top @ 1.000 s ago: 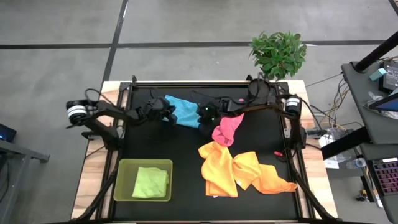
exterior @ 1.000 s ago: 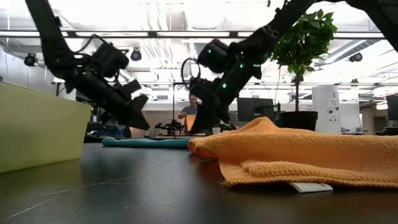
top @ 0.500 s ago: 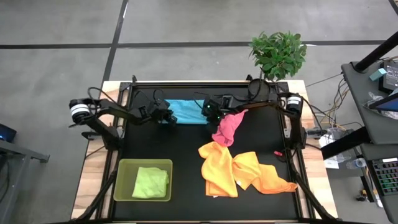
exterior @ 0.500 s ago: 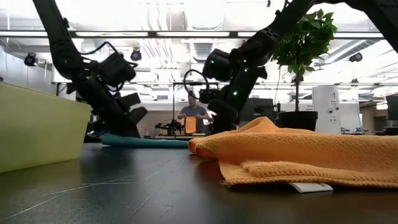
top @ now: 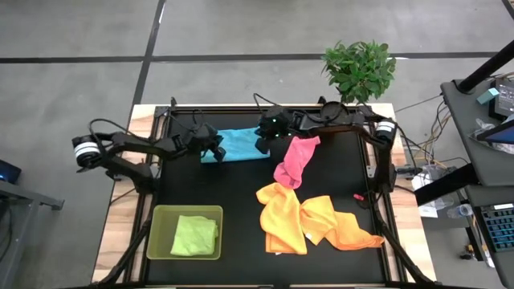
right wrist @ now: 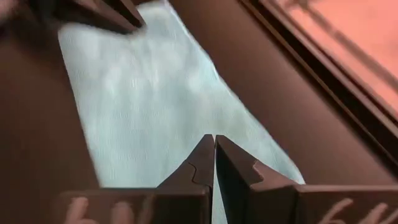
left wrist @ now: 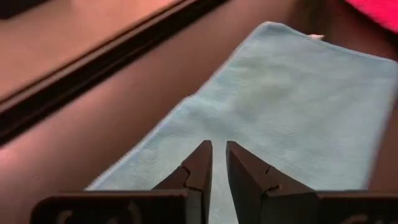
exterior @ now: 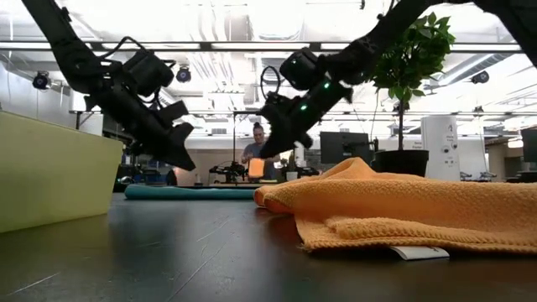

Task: Fold microfiber towels
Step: Fold the blue microfiber towel

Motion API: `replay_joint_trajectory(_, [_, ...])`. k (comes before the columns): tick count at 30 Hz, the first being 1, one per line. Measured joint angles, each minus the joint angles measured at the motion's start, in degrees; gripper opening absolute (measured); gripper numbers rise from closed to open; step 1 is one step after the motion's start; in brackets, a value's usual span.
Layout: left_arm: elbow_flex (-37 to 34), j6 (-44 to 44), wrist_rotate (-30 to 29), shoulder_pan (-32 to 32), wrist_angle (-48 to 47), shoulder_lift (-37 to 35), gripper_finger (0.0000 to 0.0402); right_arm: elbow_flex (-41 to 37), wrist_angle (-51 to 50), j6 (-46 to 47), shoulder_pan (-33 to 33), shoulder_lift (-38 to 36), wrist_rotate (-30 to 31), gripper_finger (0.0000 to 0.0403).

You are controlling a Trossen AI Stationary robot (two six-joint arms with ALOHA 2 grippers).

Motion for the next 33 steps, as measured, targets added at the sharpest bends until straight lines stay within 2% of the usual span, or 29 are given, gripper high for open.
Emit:
replay_joint_trajectory(5, [0.1, 0.1, -4.47, 0.91, 6.26, 5.84, 0.0033, 1.27, 10.48, 1.95, 0.07, 5.3, -0.16, 0.0009])
replay_joint_trajectory(10, [0.09, -0.21, -5.8, 1.49, 8.27, 12.01, 0.0033, 3.59, 9.78, 4.3, -0.33, 10.82, 0.07, 0.0009])
replay_joint_trajectory(14, [0.29, -2.88, -6.09, 1.46, 9.2, 15.28, 0.0033, 5.1, 7.83, 4.63, -0.42, 10.55, 0.98, 0.0009])
replay_joint_trajectory(17, [0.35, -3.2, -6.21, 1.46, 9.16, 15.72, 0.0033, 6.83, 2.32, 4.77, -0.82, 10.03, 1.32, 0.0009])
replay_joint_trajectory(25, [0.15, -3.19, -5.6, 1.46, 7.3, 13.83, 0.0033, 12.74, -21.15, 4.64, -2.35, 10.16, 1.26, 0.0008])
replay_joint_trajectory(33, [0.28, -2.63, -5.4, 1.46, 3.35, 12.59, 0.0033, 13.05, -27.42, 3.41, -4.89, 10.22, 0.86, 0.0009])
